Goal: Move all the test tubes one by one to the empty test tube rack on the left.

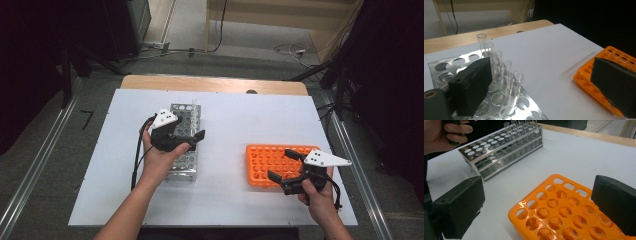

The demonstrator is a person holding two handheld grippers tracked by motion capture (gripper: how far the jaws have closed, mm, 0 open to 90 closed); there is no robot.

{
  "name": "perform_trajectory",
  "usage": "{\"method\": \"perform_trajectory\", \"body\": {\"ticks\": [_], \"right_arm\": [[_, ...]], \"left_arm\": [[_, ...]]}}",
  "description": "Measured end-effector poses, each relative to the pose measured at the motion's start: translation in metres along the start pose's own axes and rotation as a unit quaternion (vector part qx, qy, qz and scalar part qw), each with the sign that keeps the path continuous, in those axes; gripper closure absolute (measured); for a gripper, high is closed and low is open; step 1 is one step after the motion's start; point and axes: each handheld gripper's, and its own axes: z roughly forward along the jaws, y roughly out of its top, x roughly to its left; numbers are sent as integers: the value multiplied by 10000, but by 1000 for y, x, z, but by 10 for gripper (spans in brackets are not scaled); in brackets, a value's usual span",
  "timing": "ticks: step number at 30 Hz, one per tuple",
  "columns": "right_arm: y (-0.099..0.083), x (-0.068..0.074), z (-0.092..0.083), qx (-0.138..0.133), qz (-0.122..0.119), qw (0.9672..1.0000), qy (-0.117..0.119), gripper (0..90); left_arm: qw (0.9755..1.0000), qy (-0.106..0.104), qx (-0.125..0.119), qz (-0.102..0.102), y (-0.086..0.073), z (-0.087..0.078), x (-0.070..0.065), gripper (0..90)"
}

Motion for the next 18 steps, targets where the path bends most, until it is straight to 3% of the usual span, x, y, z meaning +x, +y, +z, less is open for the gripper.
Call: {"method": "perform_trajectory", "body": {"ticks": [9,18], "right_arm": [[0,-2,-1,-11,29,10000,-33,0],[-1,-9,-4,-25,91,9999,-128,0]], "left_arm": [[9995,-257,-145,76,-7,-21,-12,0],[9992,-260,-249,187,-16,-44,-14,0]]}}
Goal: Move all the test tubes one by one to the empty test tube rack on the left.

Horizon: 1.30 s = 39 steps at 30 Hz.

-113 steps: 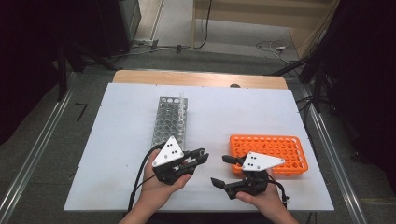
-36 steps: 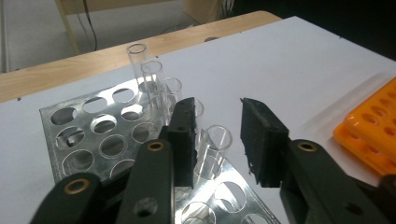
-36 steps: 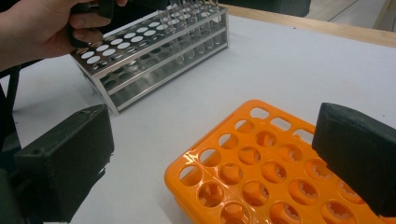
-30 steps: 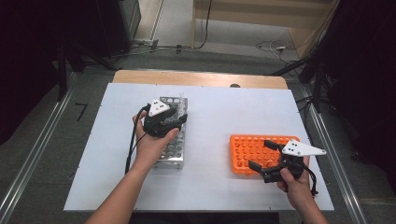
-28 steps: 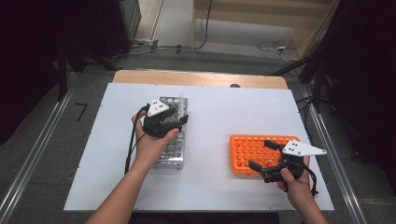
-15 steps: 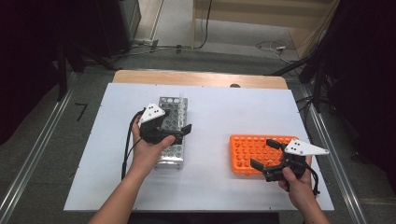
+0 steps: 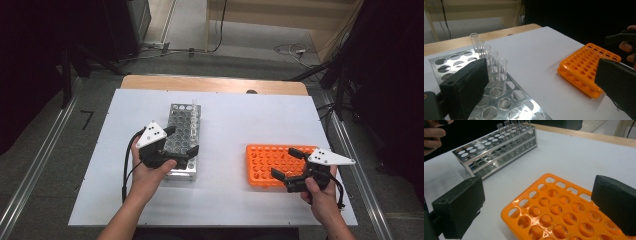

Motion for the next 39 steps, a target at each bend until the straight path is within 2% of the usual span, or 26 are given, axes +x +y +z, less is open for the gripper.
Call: {"method": "perform_trajectory", "body": {"ticks": [14,20,25,28,33,39], "right_arm": [[-3,-9,-3,18,47,9999,-164,0],[-5,-13,-4,36,67,9997,-232,0],[-7,-17,-7,29,74,9996,-283,0],[-8,-20,-8,16,100,9995,-315,0],[-12,-26,-11,41,133,9992,-386,0],[-16,-33,-14,59,163,9988,-460,0]], "left_arm": [[9998,140,-160,-51,-23,-43,13,0],[9996,218,-135,-68,-36,-58,20,0],[9995,252,-109,-127,-47,-70,29,0],[9994,251,-189,-171,-51,-79,34,0],[9991,354,-204,-111,-56,-91,40,0],[9983,432,-340,-217,-62,-106,52,0]]}}
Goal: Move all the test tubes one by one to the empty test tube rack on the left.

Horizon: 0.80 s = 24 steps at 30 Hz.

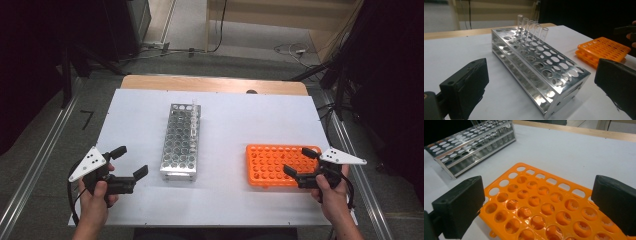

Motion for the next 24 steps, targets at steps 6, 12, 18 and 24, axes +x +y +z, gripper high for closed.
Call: {"method": "perform_trajectory", "body": {"ticks": [6,12,18,24], "right_arm": [[-3,-7,-3,10,81,9999,-77,0],[-4,-9,-3,23,79,9999,-115,0],[-4,-8,-3,6,65,9999,-115,0],[-5,-10,-4,9,111,9999,-131,0]], "left_arm": [[10000,29,-44,-70,-3,-2,7,0],[9999,-16,-28,-95,-3,-1,7,0],[9999,-13,-31,-113,-3,0,7,0],[10000,-34,36,-77,-4,2,6,0]]}}
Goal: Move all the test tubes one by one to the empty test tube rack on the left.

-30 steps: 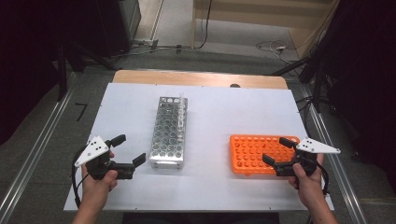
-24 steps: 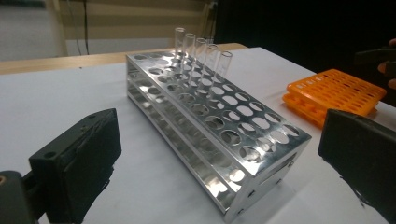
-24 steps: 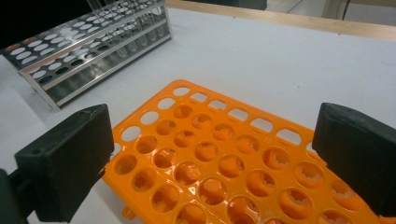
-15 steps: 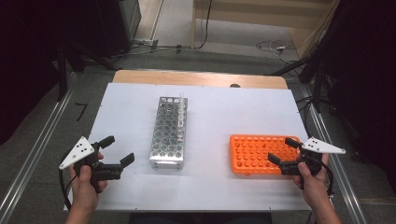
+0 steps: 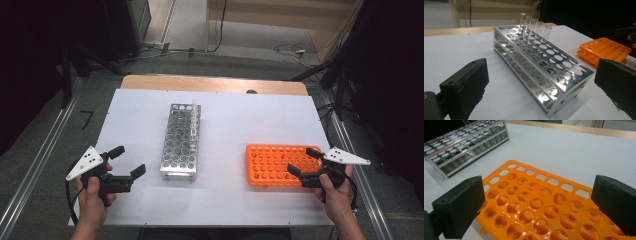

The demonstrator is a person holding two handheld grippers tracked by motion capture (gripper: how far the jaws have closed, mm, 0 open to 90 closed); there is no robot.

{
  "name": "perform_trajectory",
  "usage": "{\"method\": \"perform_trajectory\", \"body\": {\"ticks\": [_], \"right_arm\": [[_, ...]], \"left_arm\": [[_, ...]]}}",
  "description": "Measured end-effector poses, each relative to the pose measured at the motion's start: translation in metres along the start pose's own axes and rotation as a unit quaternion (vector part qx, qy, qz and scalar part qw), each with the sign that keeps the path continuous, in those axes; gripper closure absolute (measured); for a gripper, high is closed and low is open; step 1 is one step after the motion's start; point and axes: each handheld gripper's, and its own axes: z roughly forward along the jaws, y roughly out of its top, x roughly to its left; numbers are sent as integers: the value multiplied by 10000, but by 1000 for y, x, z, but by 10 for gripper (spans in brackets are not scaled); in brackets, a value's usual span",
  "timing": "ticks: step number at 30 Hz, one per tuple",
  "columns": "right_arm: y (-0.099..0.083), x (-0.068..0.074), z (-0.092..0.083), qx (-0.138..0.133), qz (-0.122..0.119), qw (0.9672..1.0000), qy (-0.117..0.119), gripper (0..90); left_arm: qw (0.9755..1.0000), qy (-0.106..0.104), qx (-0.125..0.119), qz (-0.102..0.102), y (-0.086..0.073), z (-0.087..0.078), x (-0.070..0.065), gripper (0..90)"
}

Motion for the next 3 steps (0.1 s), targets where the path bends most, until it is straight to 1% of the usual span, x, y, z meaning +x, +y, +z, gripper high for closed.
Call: {"method": "perform_trajectory", "body": {"ticks": [3], "right_arm": [[0,0,0,-6,-17,10000,3,0]], "left_arm": [[10000,7,8,-2,0,1,0,0]]}}
